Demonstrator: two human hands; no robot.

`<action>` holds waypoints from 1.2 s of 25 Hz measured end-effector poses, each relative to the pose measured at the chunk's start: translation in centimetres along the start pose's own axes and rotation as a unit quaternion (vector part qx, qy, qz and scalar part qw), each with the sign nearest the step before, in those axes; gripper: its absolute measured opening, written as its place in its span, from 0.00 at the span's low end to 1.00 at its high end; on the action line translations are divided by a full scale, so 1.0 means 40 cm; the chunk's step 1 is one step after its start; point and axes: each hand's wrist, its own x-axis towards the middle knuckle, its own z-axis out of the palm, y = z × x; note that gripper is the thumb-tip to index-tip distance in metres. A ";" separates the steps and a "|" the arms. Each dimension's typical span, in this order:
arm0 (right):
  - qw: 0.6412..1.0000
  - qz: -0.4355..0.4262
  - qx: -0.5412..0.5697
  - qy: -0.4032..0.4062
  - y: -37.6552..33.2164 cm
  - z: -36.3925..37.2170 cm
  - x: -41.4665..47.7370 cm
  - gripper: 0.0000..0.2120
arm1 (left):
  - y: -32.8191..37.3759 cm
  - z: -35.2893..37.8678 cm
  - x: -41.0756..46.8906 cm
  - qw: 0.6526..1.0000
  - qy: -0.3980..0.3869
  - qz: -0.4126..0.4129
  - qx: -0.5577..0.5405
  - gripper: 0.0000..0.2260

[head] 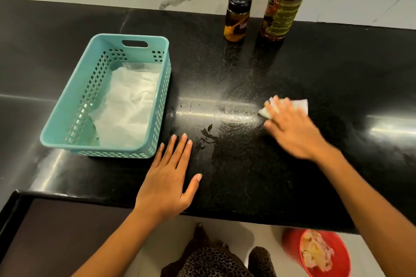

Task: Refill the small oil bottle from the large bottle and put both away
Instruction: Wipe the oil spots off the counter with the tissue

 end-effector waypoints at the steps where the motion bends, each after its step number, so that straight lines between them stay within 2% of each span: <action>1: 0.998 0.056 0.009 -0.006 0.022 -0.016 0.061 0.37 | 0.000 0.000 0.000 1.000 -0.001 0.000 -0.001 0.31; 2: 0.996 0.090 0.017 -0.007 0.024 -0.028 0.124 0.35 | -0.001 0.000 0.000 1.000 -0.002 0.000 0.000 0.31; 4: 0.997 0.080 0.019 -0.003 -0.047 -0.034 0.222 0.33 | -0.002 0.001 -0.003 1.000 -0.002 0.000 0.003 0.31; 7: 0.999 -0.040 0.016 -0.006 -0.222 0.006 0.221 0.33 | -0.003 0.002 -0.002 1.000 0.001 0.001 0.007 0.31; 9: 0.991 -0.132 0.009 -0.003 -0.293 0.046 0.101 0.33 | -0.001 0.002 0.002 1.000 0.008 0.002 0.008 0.31; 11: 0.981 -0.191 0.013 0.004 -0.279 0.066 -0.044 0.34 | 0.000 0.002 -0.001 1.000 0.017 -0.002 -0.001 0.31; 13: 0.989 -0.149 0.008 0.015 -0.197 0.060 -0.111 0.38 | 0.000 0.006 -0.004 1.000 0.022 -0.004 -0.009 0.30; 15: 0.999 -0.037 0.004 0.012 -0.108 0.037 -0.077 0.41 | -0.001 0.007 -0.008 0.999 0.034 -0.003 -0.015 0.29; 17: 0.998 0.062 0.017 -0.005 -0.065 0.015 0.022 0.34 | 0.002 0.006 -0.025 0.999 0.047 0.003 -0.019 0.26; 18: 0.997 0.073 0.021 -0.005 -0.078 0.011 0.067 0.32 | 0.006 0.007 -0.046 0.998 0.057 0.008 -0.027 0.25; 20: 0.999 0.032 0.019 -0.002 -0.165 0.018 0.109 0.30 | 0.013 0.019 -0.115 0.994 0.094 0.011 -0.063 0.22; 23: 0.993 -0.118 0.005 -0.007 -0.342 0.077 0.005 0.31 | -0.004 0.031 -0.211 0.974 0.194 -0.067 -0.099 0.20; 26: 0.967 -0.255 0.005 0.011 -0.395 0.114 -0.221 0.29 | -0.056 0.024 -0.204 0.930 0.265 -0.228 -0.114 0.20; 28: 0.966 -0.257 -0.008 0.015 -0.329 0.122 -0.299 0.27 | -0.096 0.003 -0.160 0.898 0.283 -0.305 -0.145 0.21; 30: 0.979 -0.201 -0.019 0.039 -0.250 0.110 -0.280 0.29 | -0.131 -0.017 -0.117 0.866 0.291 -0.360 -0.189 0.26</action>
